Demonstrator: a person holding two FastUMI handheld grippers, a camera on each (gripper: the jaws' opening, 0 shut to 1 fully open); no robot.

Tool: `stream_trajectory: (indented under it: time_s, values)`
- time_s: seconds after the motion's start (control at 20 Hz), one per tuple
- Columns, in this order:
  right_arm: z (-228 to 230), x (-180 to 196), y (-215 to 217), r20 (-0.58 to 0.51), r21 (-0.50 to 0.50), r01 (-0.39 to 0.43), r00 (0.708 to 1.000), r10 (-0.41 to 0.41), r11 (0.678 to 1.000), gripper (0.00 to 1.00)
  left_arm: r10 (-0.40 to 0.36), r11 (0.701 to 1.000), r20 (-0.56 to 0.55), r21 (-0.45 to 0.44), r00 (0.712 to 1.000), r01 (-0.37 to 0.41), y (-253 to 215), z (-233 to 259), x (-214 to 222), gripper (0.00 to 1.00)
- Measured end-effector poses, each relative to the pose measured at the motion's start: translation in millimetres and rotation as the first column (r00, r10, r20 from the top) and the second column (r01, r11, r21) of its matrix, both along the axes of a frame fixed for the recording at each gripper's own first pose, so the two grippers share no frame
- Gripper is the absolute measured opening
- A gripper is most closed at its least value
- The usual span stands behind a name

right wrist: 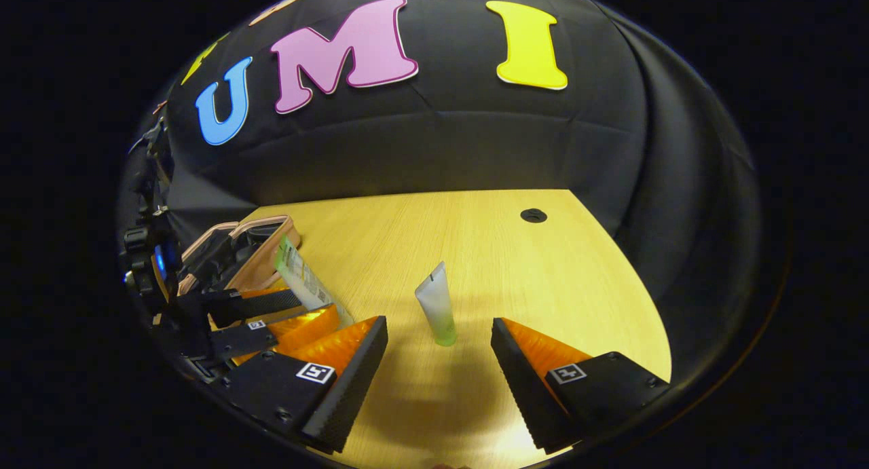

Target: First open the suitcase, pack the skin care products into it, and then close the suitcase.

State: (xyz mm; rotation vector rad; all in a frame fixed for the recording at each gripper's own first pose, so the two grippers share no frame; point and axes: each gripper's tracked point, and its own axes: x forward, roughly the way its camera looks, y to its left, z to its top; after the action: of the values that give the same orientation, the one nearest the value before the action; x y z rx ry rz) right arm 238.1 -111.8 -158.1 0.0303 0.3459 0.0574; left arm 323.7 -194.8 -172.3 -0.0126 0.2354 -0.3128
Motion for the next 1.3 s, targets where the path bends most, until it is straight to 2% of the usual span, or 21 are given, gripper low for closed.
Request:
stream_trajectory:
  time_s: [0.2,0.35,0.45,0.5,0.6,0.8,0.9,0.95,1.0,1.05,1.1,1.15,1.2,1.25,1.3]
  values:
    - [-19.1,26.0,-1.3,0.007,0.001,-0.012,1.0,0.012,1.0,0.98,0.024,0.998,-0.028,0.061,0.999,-0.023,-8.2,-21.1,27.0,0.95]
    - [-27.0,44.9,-5.2,0.025,-0.017,-0.009,1.0,0.01,1.0,0.98,0.082,0.997,-0.053,0.01,0.995,-0.081,-11.8,-26.5,36.8,0.91]
    - [-31.2,52.5,-4.8,0.023,0.008,-0.002,1.0,0.002,1.0,0.98,0.105,0.994,-0.049,-0.003,0.993,-0.105,-14.1,-25.0,42.8,0.77]
    - [-32.3,56.8,-5.2,0.025,0.016,0.004,1.0,-0.004,1.0,0.98,0.128,0.992,-0.064,0.023,0.99,-0.127,-9.6,-28.0,41.2,0.69]
    - [-31.4,63.9,-8.1,0.04,0.013,0.021,0.999,-0.022,1.0,0.98,0.153,0.987,-0.073,0.064,0.986,-0.148,-6.2,-32.7,42.9,0.59]
    - [-30.3,72.8,-8.2,0.051,0.033,0.047,0.998,-0.049,0.998,0.98,0.174,0.985,-0.087,0.034,0.981,-0.171,-3.6,-33.7,39.4,0.55]
    - [-32.2,75.4,-5.2,0.052,0.012,0.047,0.998,-0.048,0.999,0.95,0.18,0.984,-0.093,0.035,0.979,-0.177,-2.0,-35.0,37.3,0.55]
    - [-32.8,77.0,-5.9,0.056,-0.014,0.055,0.997,-0.054,0.998,0.84,0.186,0.982,-0.094,0.038,0.978,-0.183,-0.4,-36.9,36.3,0.55]
    - [-31.5,77.7,-7.3,0.063,-0.04,0.059,0.996,-0.057,0.997,0.65,0.192,0.981,-0.091,0.042,0.977,-0.189,1.2,-36.6,34.6,0.55]
    - [-30.7,77.2,-9.3,0.069,-0.066,0.067,0.996,-0.062,0.996,0.67,0.2,0.98,-0.092,0.043,0.976,-0.196,3.3,-37.9,33.1,0.55]
    - [-31.0,77.3,-9.6,0.066,-0.073,0.065,0.996,-0.06,0.995,0.42,0.205,0.979,-0.092,0.039,0.974,-0.202,4.7,-38.0,31.2,0.55]
    - [-31.3,75.5,-11.4,0.068,-0.077,0.072,0.995,-0.067,0.994,0.37,0.208,0.978,-0.094,0.033,0.974,-0.206,5.7,-38.2,31.0,0.55]
    - [-30.7,76.2,-6.8,0.064,-0.056,0.052,0.997,-0.048,0.997,0.27,0.21,0.978,-0.093,0.026,0.973,-0.208,6.4,-36.9,30.8,0.55]
    - [-31.1,74.0,-3.7,0.056,-0.041,0.043,0.998,-0.041,0.998,0.31,0.214,0.977,-0.095,0.021,0.972,-0.213,7.8,-37.5,30.2,0.55]
    - [-29.3,70.6,-2.5,0.058,-0.04,0.031,0.998,-0.028,0.999,0.24,0.216,0.976,-0.091,0.018,0.972,-0.215,10.3,-36.3,28.1,0.55]
